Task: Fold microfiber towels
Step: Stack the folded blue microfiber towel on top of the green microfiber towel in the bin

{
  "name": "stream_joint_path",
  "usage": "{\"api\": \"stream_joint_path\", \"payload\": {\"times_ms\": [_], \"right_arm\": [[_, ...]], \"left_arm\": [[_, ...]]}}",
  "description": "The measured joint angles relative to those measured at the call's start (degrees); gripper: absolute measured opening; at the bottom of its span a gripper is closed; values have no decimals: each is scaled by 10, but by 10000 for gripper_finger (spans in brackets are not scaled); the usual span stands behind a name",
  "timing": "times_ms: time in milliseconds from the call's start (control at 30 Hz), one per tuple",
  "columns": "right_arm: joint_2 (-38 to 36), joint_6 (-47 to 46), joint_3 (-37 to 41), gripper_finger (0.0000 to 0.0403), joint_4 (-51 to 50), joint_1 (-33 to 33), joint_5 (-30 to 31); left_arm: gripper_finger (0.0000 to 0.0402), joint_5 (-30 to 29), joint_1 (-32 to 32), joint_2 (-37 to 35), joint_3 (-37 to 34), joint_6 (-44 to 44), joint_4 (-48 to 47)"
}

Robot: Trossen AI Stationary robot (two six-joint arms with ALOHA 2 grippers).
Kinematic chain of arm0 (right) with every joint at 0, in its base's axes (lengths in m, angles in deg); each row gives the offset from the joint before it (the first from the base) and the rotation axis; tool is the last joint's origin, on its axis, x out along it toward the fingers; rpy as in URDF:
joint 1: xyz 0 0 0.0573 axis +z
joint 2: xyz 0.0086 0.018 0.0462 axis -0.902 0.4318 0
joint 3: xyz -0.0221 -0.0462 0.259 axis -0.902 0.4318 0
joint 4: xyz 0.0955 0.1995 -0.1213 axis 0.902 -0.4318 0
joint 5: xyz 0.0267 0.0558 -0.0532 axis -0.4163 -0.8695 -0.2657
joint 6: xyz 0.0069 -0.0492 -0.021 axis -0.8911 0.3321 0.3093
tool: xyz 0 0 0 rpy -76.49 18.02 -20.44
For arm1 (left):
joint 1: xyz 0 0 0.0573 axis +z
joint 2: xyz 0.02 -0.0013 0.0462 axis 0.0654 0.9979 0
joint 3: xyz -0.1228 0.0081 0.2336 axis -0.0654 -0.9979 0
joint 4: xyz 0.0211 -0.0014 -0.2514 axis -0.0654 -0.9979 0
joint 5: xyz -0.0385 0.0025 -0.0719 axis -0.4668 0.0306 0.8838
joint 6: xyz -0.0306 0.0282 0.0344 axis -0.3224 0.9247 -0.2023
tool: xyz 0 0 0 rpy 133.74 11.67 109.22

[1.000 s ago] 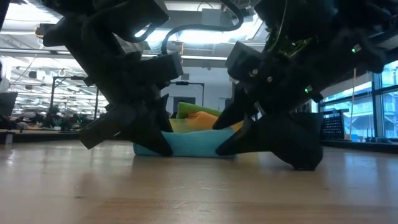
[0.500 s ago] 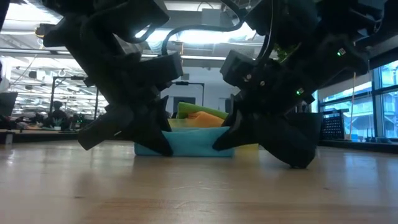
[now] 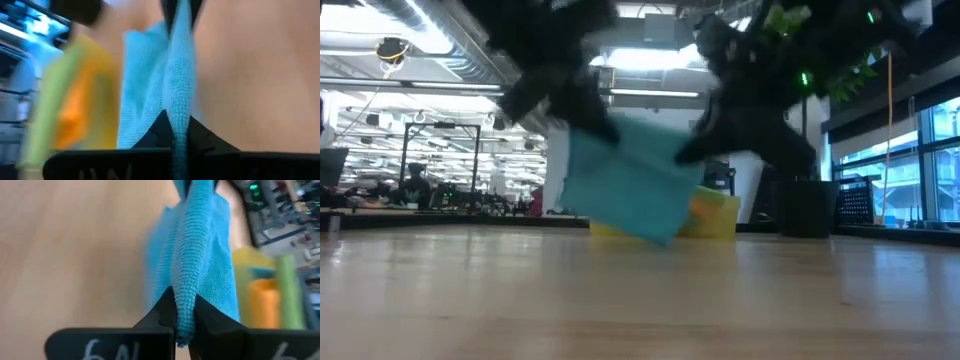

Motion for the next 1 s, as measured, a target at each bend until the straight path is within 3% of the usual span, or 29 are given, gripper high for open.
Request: {"api": "stream_joint_path", "payload": {"times_ms": [133, 433, 733, 1000], "right_arm": [[-67, 22, -1, 17, -32, -26, 33], [-206, 131, -3, 17, -35, -146, 20], [-218, 209, -4, 17, 15, -333, -125], [-209, 228, -3, 17, 63, -456, -243]], "left_arm": [[1, -25, 31, -53, 24, 58, -17], [0, -5, 167, -108, 80, 211, 11], [0, 152, 335, -100, 96, 288, 91], [0, 249, 429, -45, 98, 325, 180]]}}
